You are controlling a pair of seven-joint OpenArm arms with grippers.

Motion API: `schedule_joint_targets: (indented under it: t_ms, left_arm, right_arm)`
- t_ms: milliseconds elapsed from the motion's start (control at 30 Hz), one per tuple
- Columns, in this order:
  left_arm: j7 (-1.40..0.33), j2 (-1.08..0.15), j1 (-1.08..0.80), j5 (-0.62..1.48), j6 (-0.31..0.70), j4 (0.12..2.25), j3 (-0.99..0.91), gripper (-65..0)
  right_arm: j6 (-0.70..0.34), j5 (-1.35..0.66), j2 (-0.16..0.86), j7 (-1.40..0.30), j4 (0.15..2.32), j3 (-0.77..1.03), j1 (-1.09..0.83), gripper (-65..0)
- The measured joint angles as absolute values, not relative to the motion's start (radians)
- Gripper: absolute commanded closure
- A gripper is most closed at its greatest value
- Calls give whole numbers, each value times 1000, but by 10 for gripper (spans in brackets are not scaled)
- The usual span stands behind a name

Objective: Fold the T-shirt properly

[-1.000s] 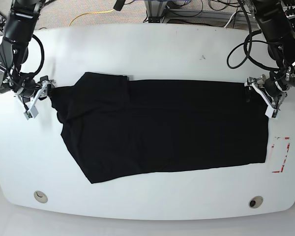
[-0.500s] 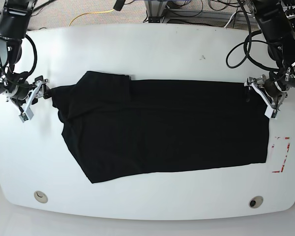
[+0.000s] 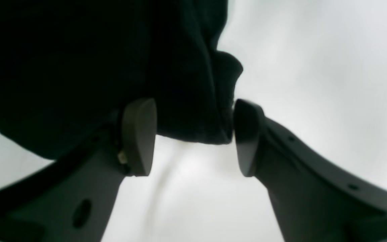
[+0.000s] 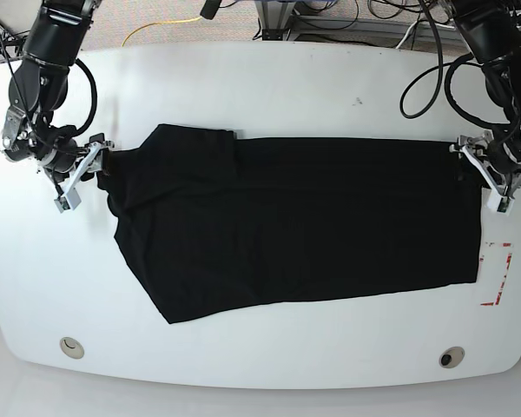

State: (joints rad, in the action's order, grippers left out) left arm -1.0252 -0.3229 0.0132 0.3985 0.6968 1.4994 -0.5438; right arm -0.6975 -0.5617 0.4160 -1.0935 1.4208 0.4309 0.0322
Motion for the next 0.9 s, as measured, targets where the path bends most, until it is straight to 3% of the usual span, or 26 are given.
schedule_joint_targets:
  t_ms: [333, 833, 900]
  left_arm:
    - [-1013, -342, 10, 374, 697, 1486, -595, -415]
    - [-765, -389, 19, 386, 696, 1174, -573, -410]
    - [-728, -397, 23, 396, 696, 1152, -546, -400]
  right_arm:
    - [-699, -579, 412, -991, 1275, 432, 45, -349]
    - [-699, -580, 405, -991, 1287, 431, 39, -349]
    - [-699, -579, 405, -991, 1287, 431, 39, -325]
